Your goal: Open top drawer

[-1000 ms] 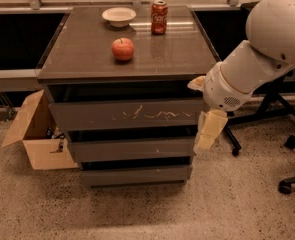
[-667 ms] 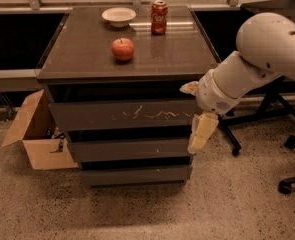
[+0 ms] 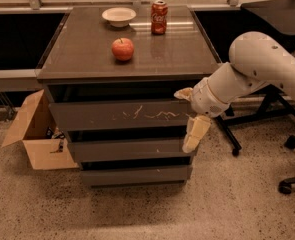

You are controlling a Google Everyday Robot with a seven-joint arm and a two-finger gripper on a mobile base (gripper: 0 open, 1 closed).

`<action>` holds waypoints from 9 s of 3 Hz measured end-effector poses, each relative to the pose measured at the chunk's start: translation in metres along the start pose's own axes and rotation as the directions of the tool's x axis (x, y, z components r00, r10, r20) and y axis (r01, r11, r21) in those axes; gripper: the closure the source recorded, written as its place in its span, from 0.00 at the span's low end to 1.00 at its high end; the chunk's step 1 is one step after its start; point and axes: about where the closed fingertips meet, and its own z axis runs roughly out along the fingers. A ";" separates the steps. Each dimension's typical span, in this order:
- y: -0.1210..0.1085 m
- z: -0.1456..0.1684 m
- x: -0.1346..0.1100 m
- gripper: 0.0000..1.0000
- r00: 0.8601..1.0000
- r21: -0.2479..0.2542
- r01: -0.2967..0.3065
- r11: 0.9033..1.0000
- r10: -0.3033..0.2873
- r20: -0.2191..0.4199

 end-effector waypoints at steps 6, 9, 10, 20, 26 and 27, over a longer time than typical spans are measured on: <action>-0.105 0.090 0.055 0.00 0.995 0.059 0.062 0.996 -0.056 -0.088; -0.125 0.125 0.056 0.40 0.996 0.041 0.067 0.997 -0.064 -0.069; -0.113 0.118 0.046 0.63 0.996 0.052 0.084 0.995 -0.084 -0.004; -0.054 0.107 0.014 0.00 0.983 -0.075 0.164 0.984 -0.157 0.100; -0.004 0.085 -0.002 0.68 0.968 -0.224 0.218 0.950 -0.182 0.172; -0.014 0.052 -0.001 0.37 0.950 -0.165 0.250 0.954 -0.210 0.229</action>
Offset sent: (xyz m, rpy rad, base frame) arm 0.0547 -0.0016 -0.0622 -0.1727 -0.0155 -0.0116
